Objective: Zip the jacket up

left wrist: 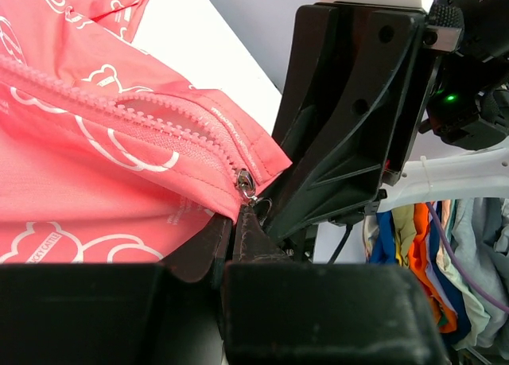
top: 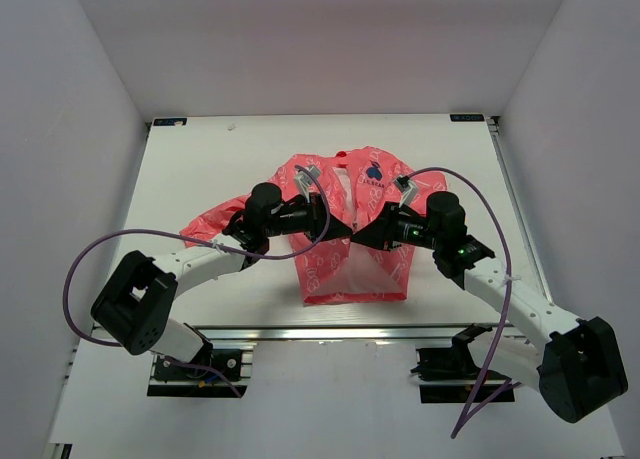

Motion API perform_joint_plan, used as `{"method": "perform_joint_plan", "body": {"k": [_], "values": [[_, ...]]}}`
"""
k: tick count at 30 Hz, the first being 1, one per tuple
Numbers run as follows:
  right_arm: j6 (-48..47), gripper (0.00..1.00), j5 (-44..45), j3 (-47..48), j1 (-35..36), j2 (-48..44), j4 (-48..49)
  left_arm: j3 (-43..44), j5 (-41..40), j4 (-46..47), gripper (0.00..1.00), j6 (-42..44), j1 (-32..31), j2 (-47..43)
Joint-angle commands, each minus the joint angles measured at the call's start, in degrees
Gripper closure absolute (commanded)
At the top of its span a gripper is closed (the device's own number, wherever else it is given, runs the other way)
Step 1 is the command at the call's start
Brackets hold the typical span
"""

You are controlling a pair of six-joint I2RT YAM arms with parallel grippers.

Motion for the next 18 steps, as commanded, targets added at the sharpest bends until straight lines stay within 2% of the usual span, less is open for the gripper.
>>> {"method": "perform_joint_plan", "body": {"k": [1,3,5,6,7,13,18], "values": [[-0.48,0.81,-0.06,3.08,0.16,-1.62,1.83,1.14,1.73,-0.87,1.0,0.89,-0.41,-0.23],[-0.22,0.87,-0.59,3.08,0.16,-1.36,1.31,1.14,1.38,-0.7,1.0,0.72,-0.41,-0.23],[0.04,0.88,-0.76,3.07,0.16,-1.18,0.69,1.06,1.29,-0.52,1.0,0.63,-0.41,-0.32],[-0.13,0.97,-0.68,3.25,0.16,-1.18,-0.27,0.97,1.21,-0.61,1.0,0.63,-0.41,-0.32],[-0.22,1.0,-0.68,3.43,0.16,-1.01,-0.89,0.97,1.12,-0.87,1.0,0.72,-0.41,-0.4],[-1.28,1.0,-0.24,7.73,0.16,-1.62,-6.69,0.44,1.03,-1.31,1.0,1.33,-0.41,-0.58],[3.37,1.0,-1.2,12.12,-0.02,1.0,-10.21,0.53,0.33,-5.08,1.0,4.05,-0.76,-1.11]]}}
